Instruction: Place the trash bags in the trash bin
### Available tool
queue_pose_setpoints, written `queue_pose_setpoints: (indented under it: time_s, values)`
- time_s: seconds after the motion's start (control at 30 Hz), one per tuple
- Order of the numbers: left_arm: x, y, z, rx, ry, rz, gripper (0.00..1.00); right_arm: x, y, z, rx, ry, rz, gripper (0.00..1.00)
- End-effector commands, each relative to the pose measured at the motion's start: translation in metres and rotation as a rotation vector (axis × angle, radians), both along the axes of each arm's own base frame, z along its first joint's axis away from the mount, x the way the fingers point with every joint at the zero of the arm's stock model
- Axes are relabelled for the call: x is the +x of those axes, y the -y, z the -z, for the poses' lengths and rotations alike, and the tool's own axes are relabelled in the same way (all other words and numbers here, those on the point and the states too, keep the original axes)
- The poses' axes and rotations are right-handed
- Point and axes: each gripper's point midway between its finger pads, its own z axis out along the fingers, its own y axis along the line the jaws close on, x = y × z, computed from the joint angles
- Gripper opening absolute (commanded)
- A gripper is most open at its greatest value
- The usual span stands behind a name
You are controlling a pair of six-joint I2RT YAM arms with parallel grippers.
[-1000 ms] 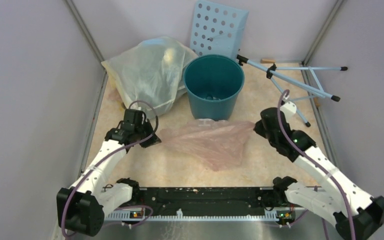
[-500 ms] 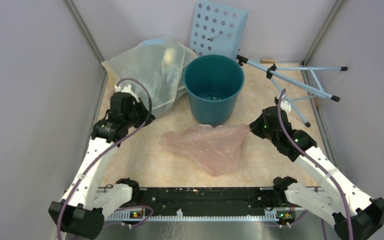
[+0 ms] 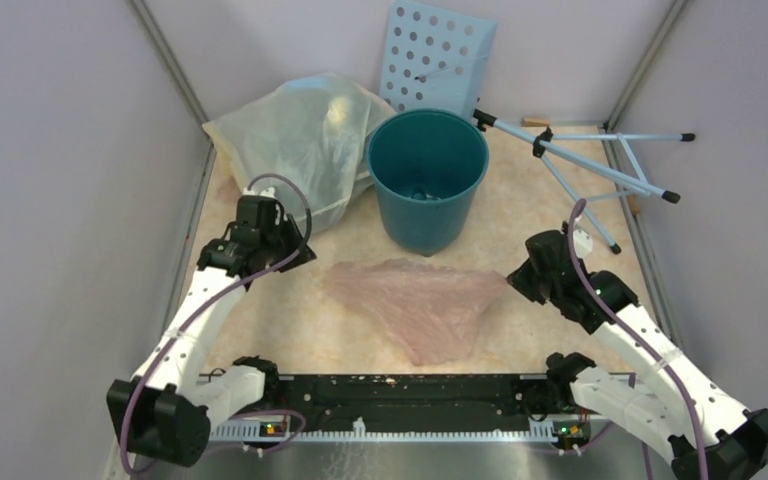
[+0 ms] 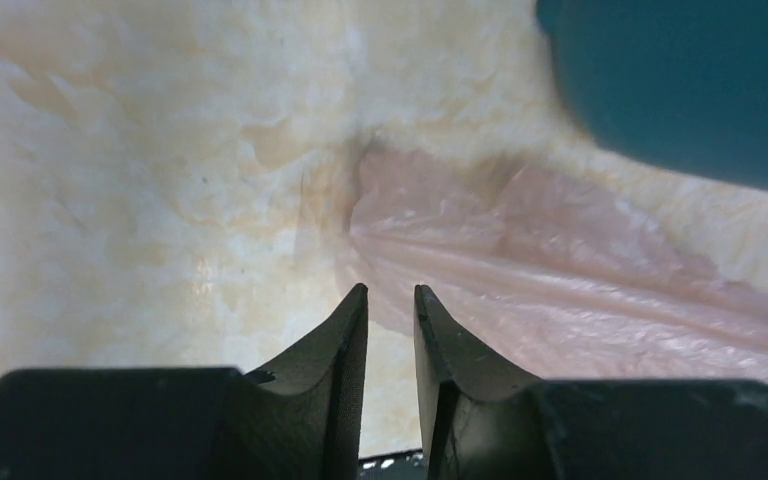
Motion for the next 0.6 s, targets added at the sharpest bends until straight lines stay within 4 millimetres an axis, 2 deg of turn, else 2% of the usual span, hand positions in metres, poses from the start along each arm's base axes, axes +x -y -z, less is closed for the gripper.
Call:
queue_pose_setpoints:
  time_s: [0.0,0.13,0.23,0.4,0.5,0.57]
  values:
    - [-0.012,0.022,0.035,-0.071,-0.125,0.119,0.29,-0.003,0.014,0.008,-0.029,-0.016,0.074,0.06]
    - [-0.029,0.039,0.063,-0.162,-0.228,0.169,0.32,-0.010,0.024,0.020,-0.088,-0.080,0.103,0.09]
    - [-0.038,0.045,0.072,-0.208,-0.251,0.184,0.37,-0.011,0.026,0.025,-0.128,-0.113,0.090,0.11]
    - [-0.056,0.052,0.087,-0.275,-0.305,0.190,0.41,-0.006,0.021,0.033,-0.190,-0.142,0.004,0.15]
    - [-0.057,0.063,0.089,-0.344,-0.299,0.222,0.47,-0.004,0.011,0.050,-0.197,-0.183,-0.073,0.17]
    - [-0.053,0.073,0.085,-0.404,-0.286,0.258,0.49,-0.001,-0.013,0.061,-0.133,-0.206,-0.227,0.18]
